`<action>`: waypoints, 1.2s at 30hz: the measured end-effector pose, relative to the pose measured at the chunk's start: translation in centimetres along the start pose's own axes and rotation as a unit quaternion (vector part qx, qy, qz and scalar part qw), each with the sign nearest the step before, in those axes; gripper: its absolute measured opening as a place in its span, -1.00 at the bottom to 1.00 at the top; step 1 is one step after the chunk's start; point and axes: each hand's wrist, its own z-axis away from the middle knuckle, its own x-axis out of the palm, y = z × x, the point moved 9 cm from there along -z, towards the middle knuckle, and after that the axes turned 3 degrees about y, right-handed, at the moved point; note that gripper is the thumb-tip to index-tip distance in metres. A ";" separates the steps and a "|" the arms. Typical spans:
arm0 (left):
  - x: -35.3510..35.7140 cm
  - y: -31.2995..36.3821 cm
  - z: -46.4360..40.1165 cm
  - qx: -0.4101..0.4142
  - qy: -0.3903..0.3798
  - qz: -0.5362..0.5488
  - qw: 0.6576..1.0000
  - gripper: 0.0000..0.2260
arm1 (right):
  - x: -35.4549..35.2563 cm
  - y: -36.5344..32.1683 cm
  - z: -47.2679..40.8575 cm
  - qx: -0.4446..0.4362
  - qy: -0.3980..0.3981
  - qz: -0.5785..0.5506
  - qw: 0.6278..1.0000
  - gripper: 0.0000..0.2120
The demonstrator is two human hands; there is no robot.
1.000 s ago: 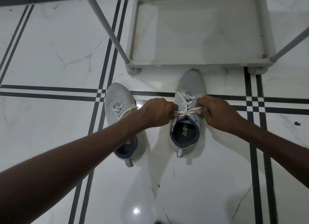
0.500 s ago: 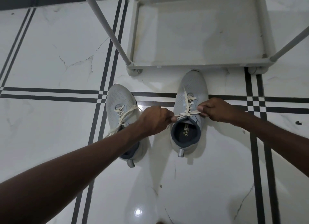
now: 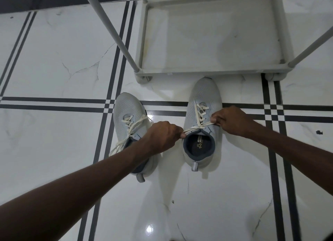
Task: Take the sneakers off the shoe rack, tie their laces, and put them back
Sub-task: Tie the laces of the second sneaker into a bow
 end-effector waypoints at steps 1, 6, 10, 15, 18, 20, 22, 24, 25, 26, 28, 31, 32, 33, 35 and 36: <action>0.0 -0.2 0.0 -0.002 -0.002 0.010 1.000 -0.67 | -0.1 -0.4 0.2 -0.010 0.002 0.005 1.000 -0.71; -1.1 -1.4 -0.7 -0.052 -0.006 0.071 0.996 -0.59 | -2.7 -1.7 1.6 0.022 0.053 0.043 0.997 -0.82; -3.4 -1.9 -1.0 -0.095 0.091 0.133 0.982 -0.66 | -4.2 -5.2 2.2 -0.018 0.106 0.116 0.987 -0.59; -2.7 1.3 -1.6 -0.064 0.069 0.181 0.979 -0.62 | -1.1 -6.9 2.3 -0.069 0.000 0.079 0.994 -0.47; -2.2 1.1 -1.5 -0.107 0.091 0.177 0.974 -0.77 | -2.3 -6.5 2.8 -0.087 0.062 0.065 0.992 -0.68; -1.8 0.8 -1.2 -0.127 0.097 0.189 0.969 -0.84 | -2.7 -6.2 3.1 -0.087 0.083 0.081 0.989 -0.78; -1.5 0.9 -1.0 -0.135 0.095 0.205 0.965 -0.87 | -2.9 -5.9 3.4 -0.096 0.089 0.093 0.987 -0.77; -1.5 0.8 -1.0 -0.146 0.091 0.225 0.959 -0.88 | -3.3 -6.0 3.9 -0.102 0.104 0.106 0.984 -0.84; -1.6 0.7 -1.1 -0.149 0.090 0.231 0.957 -0.87 | -3.3 -5.9 4.1 -0.099 0.111 0.107 0.983 -0.86; -1.7 0.7 -1.2 -0.148 0.091 0.231 0.957 -0.88 | -3.4 -6.0 4.3 -0.098 0.124 0.107 0.982 -0.86; -2.0 0.9 -1.5 -0.132 0.100 0.206 0.964 -0.92 | -3.2 -6.2 4.9 -0.094 0.149 0.109 0.978 -0.88; -2.5 2.1 -1.7 -0.075 0.118 0.128 0.982 -0.89 | -2.1 -5.4 5.6 -0.039 0.122 0.070 0.989 -0.89; -2.4 2.6 -1.6 -0.046 0.122 0.097 0.987 -0.87 | -1.9 -5.0 5.7 -0.024 0.105 0.056 0.993 -0.88; -2.4 3.2 -1.4 -0.017 0.125 0.059 0.990 -0.86 | -1.7 -4.8 5.9 -0.020 0.095 0.055 0.994 -0.88; -2.0 4.3 -0.9 0.024 0.123 -0.018 0.992 -0.81 | -2.0 -5.0 5.8 -0.042 0.101 0.095 0.989 -0.83; -1.9 4.7 -0.7 0.039 0.122 -0.044 0.991 -0.78 | -2.2 -5.2 5.6 -0.055 0.106 0.121 0.985 -0.80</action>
